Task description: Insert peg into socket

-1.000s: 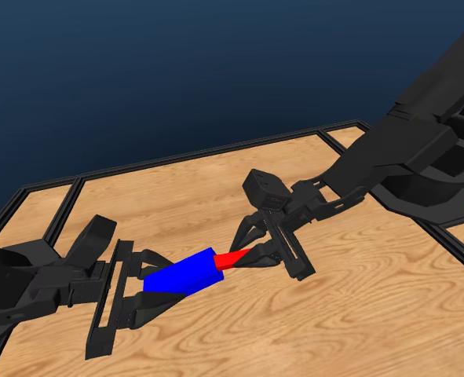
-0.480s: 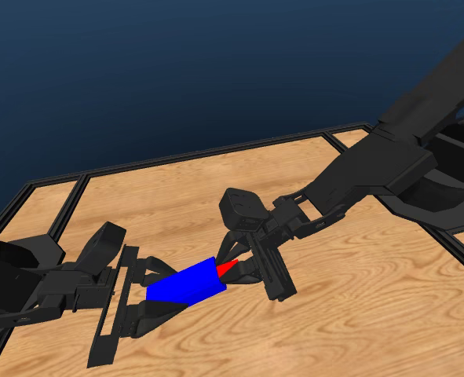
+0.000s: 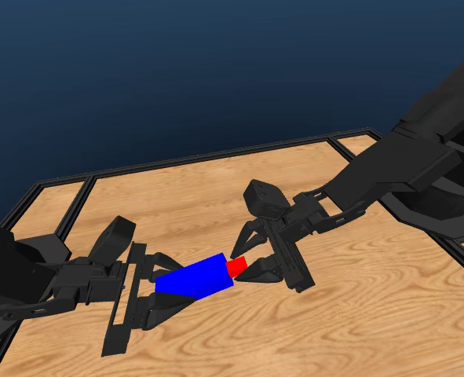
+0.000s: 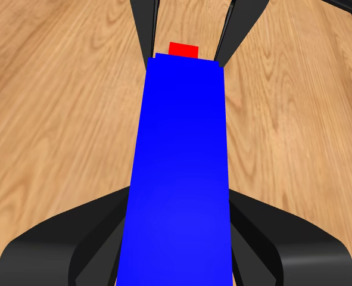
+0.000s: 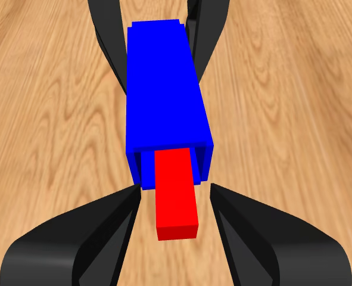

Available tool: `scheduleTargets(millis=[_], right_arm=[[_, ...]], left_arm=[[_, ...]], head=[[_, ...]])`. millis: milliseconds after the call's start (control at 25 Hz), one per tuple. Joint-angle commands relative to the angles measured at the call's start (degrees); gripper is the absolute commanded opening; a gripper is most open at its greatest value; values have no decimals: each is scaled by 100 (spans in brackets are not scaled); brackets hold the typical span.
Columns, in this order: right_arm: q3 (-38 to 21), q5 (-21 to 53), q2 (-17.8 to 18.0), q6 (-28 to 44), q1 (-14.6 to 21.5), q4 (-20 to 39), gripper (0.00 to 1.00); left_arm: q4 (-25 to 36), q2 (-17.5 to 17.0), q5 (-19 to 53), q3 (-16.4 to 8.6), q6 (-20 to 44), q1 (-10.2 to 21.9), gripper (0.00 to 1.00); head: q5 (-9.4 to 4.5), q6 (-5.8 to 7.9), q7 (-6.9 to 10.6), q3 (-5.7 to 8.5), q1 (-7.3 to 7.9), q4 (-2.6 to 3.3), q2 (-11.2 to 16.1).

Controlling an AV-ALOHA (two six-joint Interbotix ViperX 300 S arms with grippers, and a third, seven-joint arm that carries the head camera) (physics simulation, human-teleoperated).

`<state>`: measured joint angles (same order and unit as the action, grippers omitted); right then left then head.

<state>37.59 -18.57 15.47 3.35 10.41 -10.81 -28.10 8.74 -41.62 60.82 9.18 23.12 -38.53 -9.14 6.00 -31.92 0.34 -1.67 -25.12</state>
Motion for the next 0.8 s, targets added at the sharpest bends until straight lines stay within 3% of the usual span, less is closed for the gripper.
scheduleTargets(millis=[40, 320, 360, 400, 440, 520, 640, 800], right_arm=[[356, -139, -426, 55, 51, -107, 100], [717, -237, -751, -57, 80, -303, 100], [718, -242, -736, -94, 125, -296, 75], [681, -237, -713, -84, 137, -270, 0], [603, -253, -685, -114, 128, -297, 0], [579, -293, -579, -78, 142, -282, 0], [519, -459, -456, -117, 157, -342, 0], [366, -529, -248, -46, 143, -274, 0]], left_arm=[[106, -52, -97, -11, -31, 114, 0], [118, -76, -198, 12, 10, 42, 0], [111, -75, -190, 10, 19, 44, 0], [73, -35, -112, -39, 55, 40, 0], [119, -32, -144, 40, 18, 45, 0], [27, -7, -92, -69, 123, 29, 0], [87, -41, -27, -7, 37, 22, 0], [110, -106, -112, -110, 51, 71, 0]], head=[[85, 36, -20, 119, 19, 0, 14], [101, 77, -48, 130, 36, 3, 7], [101, 81, -52, 127, 39, 3, 1], [102, 86, -60, 124, 41, 4, -3], [103, 80, -62, 121, 42, 2, -5], [99, 81, -63, 121, 43, 2, -7], [96, 89, -72, 125, 54, 1, -2], [100, 92, -71, 130, 67, -1, 9]])
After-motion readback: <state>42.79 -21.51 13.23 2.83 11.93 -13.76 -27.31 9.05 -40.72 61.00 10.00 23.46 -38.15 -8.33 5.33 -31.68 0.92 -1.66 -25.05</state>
